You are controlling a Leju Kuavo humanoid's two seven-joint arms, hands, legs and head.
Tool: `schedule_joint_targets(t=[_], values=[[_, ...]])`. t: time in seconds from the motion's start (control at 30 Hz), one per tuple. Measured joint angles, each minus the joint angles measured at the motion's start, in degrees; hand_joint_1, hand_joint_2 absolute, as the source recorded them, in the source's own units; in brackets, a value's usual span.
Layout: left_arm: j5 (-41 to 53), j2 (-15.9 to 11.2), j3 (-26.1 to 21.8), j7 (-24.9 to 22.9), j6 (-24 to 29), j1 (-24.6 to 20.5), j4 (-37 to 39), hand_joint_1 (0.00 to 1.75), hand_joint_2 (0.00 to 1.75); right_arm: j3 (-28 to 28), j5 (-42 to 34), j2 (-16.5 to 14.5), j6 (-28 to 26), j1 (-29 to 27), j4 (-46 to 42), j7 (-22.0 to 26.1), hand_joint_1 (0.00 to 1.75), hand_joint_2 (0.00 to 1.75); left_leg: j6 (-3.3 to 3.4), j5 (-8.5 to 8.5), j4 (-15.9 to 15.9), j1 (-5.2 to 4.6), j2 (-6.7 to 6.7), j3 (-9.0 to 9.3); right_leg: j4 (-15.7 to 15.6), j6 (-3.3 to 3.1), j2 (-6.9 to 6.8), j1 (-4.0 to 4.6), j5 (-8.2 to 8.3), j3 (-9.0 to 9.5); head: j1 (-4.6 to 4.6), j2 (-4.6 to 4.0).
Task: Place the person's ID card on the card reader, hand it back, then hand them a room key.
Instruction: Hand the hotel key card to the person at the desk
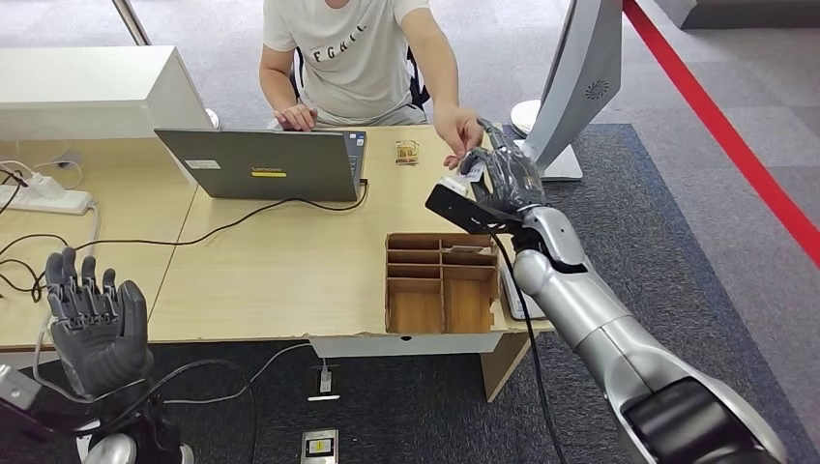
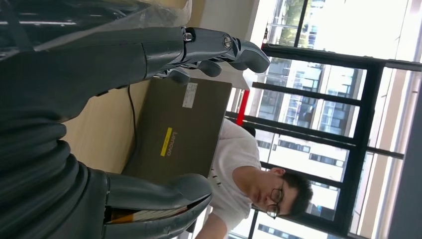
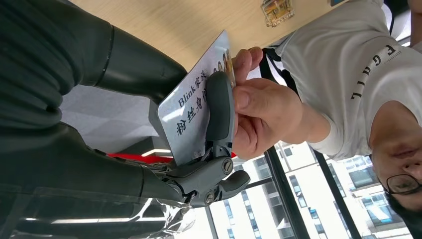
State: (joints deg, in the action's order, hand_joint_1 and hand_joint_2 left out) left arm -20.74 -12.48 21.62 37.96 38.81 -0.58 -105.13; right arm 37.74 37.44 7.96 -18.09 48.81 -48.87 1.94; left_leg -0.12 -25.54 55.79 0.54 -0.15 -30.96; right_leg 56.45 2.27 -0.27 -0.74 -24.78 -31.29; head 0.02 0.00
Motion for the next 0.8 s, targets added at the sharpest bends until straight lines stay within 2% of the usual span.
schedule_joint_targets(t=[0.27, 0.3, 0.4, 0.43, 0.8], values=[[0.2, 0.0, 0.0, 0.1, 0.6, 1.0, 0.0, 0.00, 1.75, 1.2, -1.1, -0.7, -0.4, 1.4, 3.3, 0.3, 1.75, 1.75, 0.00, 0.00, 0.0, 0.00, 0.00, 0.00, 0.0, 0.00, 0.00, 0.00, 0.00, 0.01, 0.01, 0.00], [0.2, 0.0, 0.0, 0.2, 0.6, 1.3, -0.1, 0.00, 1.75, 1.3, -1.1, -0.7, -0.5, 1.5, 3.7, 0.3, 1.66, 1.75, 0.00, 0.00, 0.0, 0.00, 0.00, 0.00, 0.0, 0.00, 0.00, 0.00, 0.00, 0.01, 0.00, 0.00], [0.3, 0.0, 0.0, 0.2, 0.7, 1.8, -0.1, 0.00, 1.75, 1.6, -1.4, -0.8, -1.2, 1.7, 4.4, 0.3, 0.35, 1.75, 0.00, 0.00, 0.0, 0.00, 0.00, 0.00, 0.0, 0.00, 0.00, 0.00, 0.00, 0.00, 0.00, 0.00], [0.3, 0.0, 0.0, 0.2, 0.7, 1.9, -0.1, 0.00, 1.75, 1.8, -1.5, -0.8, -1.7, 1.7, 4.6, 0.3, 0.00, 1.75, 0.00, 0.00, 0.0, 0.00, 0.00, 0.00, 0.0, 0.00, 0.00, 0.00, 0.00, 0.00, 0.00, 0.00], [0.3, 0.0, -0.2, 0.5, 0.7, 2.6, -0.1, 0.00, 1.75, 2.8, -2.0, -0.2, -6.1, 1.6, 4.7, -0.3, 0.00, 1.75, -0.01, 0.01, 0.0, 0.00, 0.01, 0.03, 0.0, 0.00, 0.00, 0.00, 0.01, 0.00, 0.01, 0.00]])
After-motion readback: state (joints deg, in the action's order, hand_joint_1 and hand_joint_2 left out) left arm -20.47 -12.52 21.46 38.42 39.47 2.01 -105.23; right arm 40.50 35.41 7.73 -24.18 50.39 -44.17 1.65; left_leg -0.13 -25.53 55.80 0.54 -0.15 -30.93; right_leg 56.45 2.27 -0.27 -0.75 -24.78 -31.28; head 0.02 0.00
